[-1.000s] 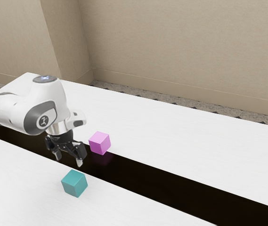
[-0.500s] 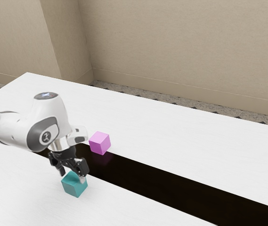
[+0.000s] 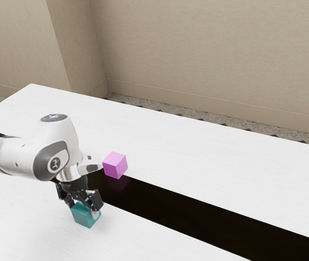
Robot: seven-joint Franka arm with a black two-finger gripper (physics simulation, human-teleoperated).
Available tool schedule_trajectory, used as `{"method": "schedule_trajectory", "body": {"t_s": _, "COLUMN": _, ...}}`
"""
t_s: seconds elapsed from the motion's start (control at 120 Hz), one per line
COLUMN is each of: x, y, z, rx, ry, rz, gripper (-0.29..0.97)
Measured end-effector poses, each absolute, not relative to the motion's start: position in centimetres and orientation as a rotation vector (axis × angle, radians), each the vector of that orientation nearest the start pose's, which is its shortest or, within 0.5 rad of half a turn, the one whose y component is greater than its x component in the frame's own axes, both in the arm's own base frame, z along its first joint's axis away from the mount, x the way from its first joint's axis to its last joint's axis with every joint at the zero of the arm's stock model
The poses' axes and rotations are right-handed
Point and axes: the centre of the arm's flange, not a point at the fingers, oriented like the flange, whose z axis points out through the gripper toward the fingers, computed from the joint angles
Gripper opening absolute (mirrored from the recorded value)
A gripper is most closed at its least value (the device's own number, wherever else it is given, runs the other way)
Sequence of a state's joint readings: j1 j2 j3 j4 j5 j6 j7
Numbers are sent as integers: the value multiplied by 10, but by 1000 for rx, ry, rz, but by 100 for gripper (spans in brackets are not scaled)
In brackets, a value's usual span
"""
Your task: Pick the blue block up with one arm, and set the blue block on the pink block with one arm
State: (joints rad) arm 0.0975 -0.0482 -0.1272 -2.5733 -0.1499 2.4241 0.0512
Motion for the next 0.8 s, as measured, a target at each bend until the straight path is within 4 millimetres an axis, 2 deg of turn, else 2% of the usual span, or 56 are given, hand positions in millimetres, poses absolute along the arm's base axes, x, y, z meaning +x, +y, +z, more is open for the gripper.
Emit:
{"method": "schedule_trajectory", "body": {"t_s": 0.183, "x": 435, "y": -7, "z": 254, "rx": -3226, "ry": -78, "rz": 195, "gripper": 68}}
{"method": "schedule_trajectory", "body": {"t_s": 0.45, "x": 439, "y": -1, "z": 252, "rx": -3225, "ry": -88, "rz": 171, "gripper": 68}}
{"method": "schedule_trajectory", "body": {"t_s": 0.608, "x": 440, "y": -1, "z": 255, "rx": -3222, "ry": -96, "rz": 155, "gripper": 42}}
{"method": "schedule_trajectory", "body": {"t_s": 0.717, "x": 441, "y": -1, "z": 259, "rx": -3214, "ry": -96, "rz": 137, "gripper": 34}}
{"method": "schedule_trajectory", "body": {"t_s": 0.767, "x": 447, "y": -1, "z": 272, "rx": -3203, "ry": -80, "rz": 91, "gripper": 34}}
{"method": "schedule_trajectory", "body": {"t_s": 0.8, "x": 461, "y": -1, "z": 289, "rx": -3192, "ry": -56, "rz": 23, "gripper": 34}}
